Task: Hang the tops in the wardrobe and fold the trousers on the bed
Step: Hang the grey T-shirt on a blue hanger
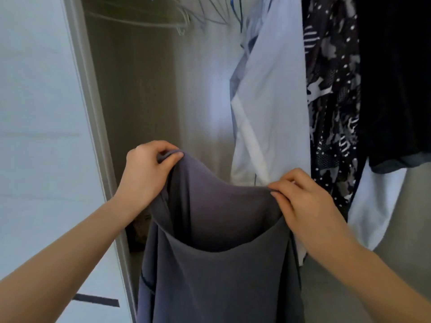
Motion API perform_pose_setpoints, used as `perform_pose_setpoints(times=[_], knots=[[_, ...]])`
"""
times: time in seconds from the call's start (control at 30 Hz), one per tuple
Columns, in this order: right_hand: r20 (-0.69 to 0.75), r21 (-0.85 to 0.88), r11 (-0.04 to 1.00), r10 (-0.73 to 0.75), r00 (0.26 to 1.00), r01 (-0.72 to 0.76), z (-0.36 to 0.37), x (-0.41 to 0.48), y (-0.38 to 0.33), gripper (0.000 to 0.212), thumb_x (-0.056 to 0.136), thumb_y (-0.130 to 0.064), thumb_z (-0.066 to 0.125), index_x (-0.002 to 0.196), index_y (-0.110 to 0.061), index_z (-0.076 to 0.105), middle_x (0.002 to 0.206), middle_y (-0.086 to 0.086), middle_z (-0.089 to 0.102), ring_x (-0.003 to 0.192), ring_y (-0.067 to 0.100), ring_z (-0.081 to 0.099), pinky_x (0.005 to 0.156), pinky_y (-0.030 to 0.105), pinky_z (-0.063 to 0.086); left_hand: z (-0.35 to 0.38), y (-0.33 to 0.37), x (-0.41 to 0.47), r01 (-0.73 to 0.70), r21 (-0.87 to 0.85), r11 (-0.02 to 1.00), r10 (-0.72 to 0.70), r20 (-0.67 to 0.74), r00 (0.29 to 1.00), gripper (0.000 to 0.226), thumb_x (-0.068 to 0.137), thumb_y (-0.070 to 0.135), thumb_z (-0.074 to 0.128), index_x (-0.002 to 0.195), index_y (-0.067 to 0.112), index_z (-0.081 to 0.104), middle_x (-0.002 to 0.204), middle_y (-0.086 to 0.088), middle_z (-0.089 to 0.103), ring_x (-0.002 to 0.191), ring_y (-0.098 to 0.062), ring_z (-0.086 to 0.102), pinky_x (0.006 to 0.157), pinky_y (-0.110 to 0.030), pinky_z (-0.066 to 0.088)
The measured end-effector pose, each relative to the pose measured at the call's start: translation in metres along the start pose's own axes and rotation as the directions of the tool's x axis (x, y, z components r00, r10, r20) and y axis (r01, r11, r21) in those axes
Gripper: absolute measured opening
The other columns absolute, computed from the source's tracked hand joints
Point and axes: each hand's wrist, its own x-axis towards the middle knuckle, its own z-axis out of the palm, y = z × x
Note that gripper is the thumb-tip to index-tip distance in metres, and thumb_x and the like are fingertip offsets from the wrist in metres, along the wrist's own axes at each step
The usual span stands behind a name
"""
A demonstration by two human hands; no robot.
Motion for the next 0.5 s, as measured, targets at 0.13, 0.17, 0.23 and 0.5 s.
perform_pose_setpoints(times=[0.13, 0.17, 0.23, 0.5], knots=[[0.063, -0.106, 0.993, -0.051, 0.997, 0.057, -0.011, 0.038, -0.015, 0.024, 0.078, -0.005, 0.076, 0.098, -0.017, 0.071, 0.095, -0.002, 0.055, 0.072, 0.020, 0.060, 0.048, 0.039, 0.054, -0.016, 0.010, 0.047, -0.112, 0.048, 0.993, 0.113, -0.032, 0.993, 0.008, 0.089, 0.021, 0.068, 0.089, 0.019, 0.076, 0.087, 0.007, 0.072, 0.085, -0.007, 0.060, 0.071, -0.007, 0.033], [0.055, -0.147, 0.986, -0.069, 0.996, 0.076, -0.014, 0.048, -0.020, 0.027, 0.072, -0.003, 0.080, 0.094, -0.018, 0.072, 0.092, -0.003, 0.056, 0.075, 0.019, 0.059, 0.044, 0.037, 0.052, -0.021, 0.013, 0.058, -0.133, 0.055, 0.990, 0.135, -0.036, 0.990, 0.008, 0.090, 0.021, 0.068, 0.088, 0.019, 0.076, 0.086, 0.006, 0.072, 0.084, -0.008, 0.061, 0.072, -0.004, 0.034], [0.006, -0.211, 0.971, -0.116, 0.993, 0.114, -0.020, 0.071, -0.028, 0.026, 0.066, -0.001, 0.083, 0.084, -0.017, 0.073, 0.086, -0.002, 0.059, 0.078, 0.022, 0.059, 0.044, 0.035, 0.051, -0.029, 0.019, 0.081, -0.170, 0.078, 0.982, 0.174, -0.047, 0.984, 0.009, 0.090, 0.022, 0.068, 0.087, 0.019, 0.075, 0.086, 0.004, 0.073, 0.084, -0.011, 0.062, 0.073, -0.005, 0.036], [-0.032, -0.329, 0.917, -0.251, 0.968, 0.227, -0.035, 0.162, -0.028, 0.017, 0.094, -0.020, 0.057, 0.099, -0.017, 0.073, 0.102, -0.001, 0.060, 0.107, 0.023, 0.049, 0.086, 0.038, 0.045, -0.059, 0.036, 0.169, -0.282, 0.271, 0.920, 0.301, -0.034, 0.953, 0.020, 0.092, 0.031, 0.063, 0.094, 0.014, 0.074, 0.093, -0.009, 0.072, 0.094, -0.031, 0.064, 0.084, -0.044, 0.050]])
